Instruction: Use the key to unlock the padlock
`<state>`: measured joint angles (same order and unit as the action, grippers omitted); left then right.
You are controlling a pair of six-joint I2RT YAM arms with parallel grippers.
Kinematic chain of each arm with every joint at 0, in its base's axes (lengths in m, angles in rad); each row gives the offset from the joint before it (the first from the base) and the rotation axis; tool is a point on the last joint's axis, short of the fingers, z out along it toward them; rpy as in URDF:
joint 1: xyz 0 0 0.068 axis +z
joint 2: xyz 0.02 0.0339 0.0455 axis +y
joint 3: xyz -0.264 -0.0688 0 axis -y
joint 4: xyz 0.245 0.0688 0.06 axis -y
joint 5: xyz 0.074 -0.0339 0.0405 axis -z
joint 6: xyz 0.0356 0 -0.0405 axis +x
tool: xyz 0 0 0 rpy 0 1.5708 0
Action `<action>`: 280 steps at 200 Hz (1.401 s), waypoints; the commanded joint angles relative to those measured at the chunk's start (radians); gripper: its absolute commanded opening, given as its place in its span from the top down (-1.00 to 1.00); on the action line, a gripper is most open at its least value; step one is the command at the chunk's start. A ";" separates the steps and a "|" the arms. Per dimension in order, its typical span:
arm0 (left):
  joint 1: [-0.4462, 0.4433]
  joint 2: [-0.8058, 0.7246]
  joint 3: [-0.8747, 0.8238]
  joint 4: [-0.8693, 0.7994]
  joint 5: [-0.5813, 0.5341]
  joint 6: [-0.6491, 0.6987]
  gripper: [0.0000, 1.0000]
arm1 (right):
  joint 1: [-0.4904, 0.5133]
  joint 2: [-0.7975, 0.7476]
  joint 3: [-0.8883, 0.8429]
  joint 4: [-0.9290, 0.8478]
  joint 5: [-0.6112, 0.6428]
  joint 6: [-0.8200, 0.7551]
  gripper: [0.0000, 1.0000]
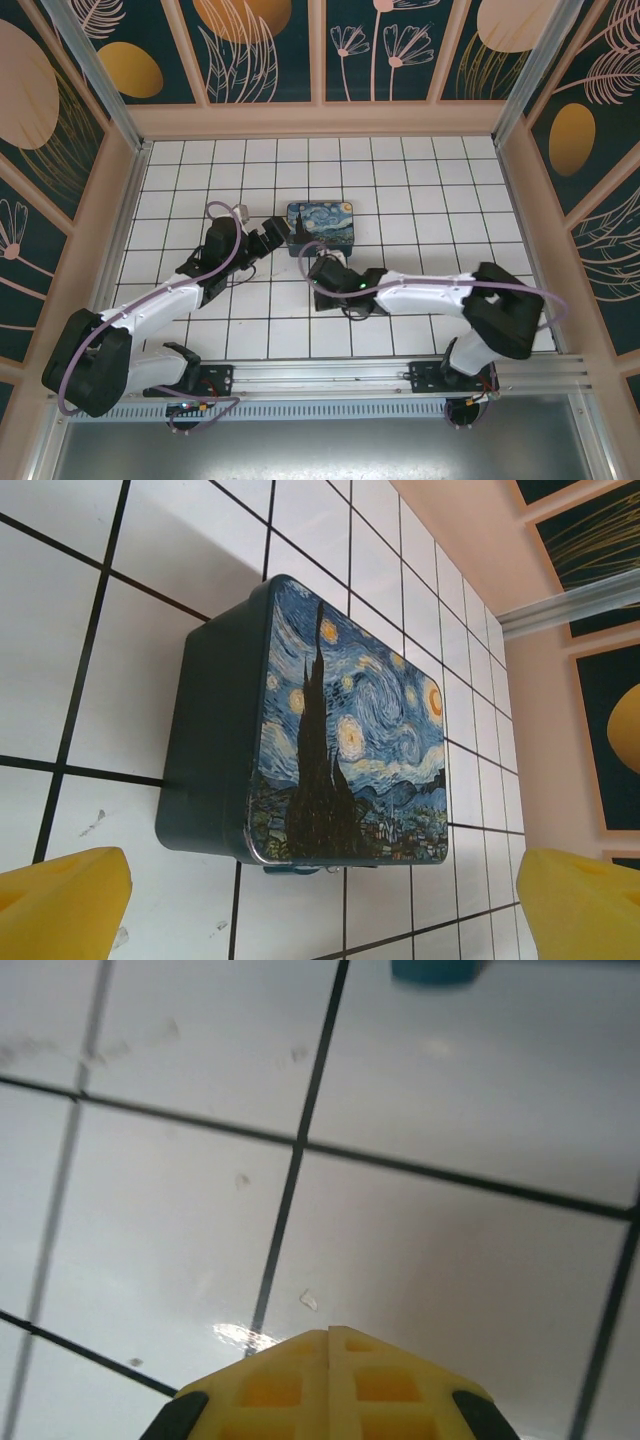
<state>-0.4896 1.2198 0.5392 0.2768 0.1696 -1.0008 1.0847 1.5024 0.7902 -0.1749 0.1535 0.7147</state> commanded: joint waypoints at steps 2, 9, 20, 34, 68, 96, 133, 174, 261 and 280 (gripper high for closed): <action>0.005 -0.016 0.004 0.017 0.050 -0.006 -0.98 | -0.055 -0.129 -0.069 0.129 -0.062 -0.028 1.00; 0.005 -0.016 0.009 0.020 0.059 -0.005 -0.98 | -0.077 -0.166 -0.096 0.159 -0.080 -0.030 1.00; 0.006 -0.014 0.017 0.025 0.075 -0.003 -0.98 | -0.116 -0.226 -0.137 0.217 -0.125 -0.040 1.00; 0.005 -0.013 0.025 0.046 0.101 -0.008 -0.98 | -0.167 -0.301 -0.187 0.282 -0.183 -0.056 1.00; 0.003 0.004 0.027 0.141 0.160 -0.083 -0.98 | -0.320 -0.426 -0.243 0.357 -0.321 -0.074 1.00; -0.015 0.041 0.013 0.286 0.192 -0.222 -0.95 | -0.404 -0.448 -0.216 0.371 -0.354 -0.047 1.00; -0.058 0.102 0.029 0.451 0.185 -0.405 -0.87 | -0.411 -0.416 -0.141 0.409 -0.298 0.033 1.00; -0.095 0.158 0.080 0.579 0.164 -0.575 -0.80 | -0.410 -0.350 -0.049 0.457 -0.229 0.129 1.00; -0.122 0.280 0.148 0.787 0.111 -0.794 -0.69 | -0.409 -0.183 0.100 0.591 -0.206 0.223 1.00; -0.126 0.304 0.150 0.821 0.104 -0.822 -0.69 | -0.405 -0.164 0.117 0.601 -0.206 0.229 1.00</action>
<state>-0.6037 1.4963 0.6594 0.9844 0.2993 -1.7473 0.6796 1.3201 0.8581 0.3523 -0.0685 0.9165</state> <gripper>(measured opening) 0.846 0.050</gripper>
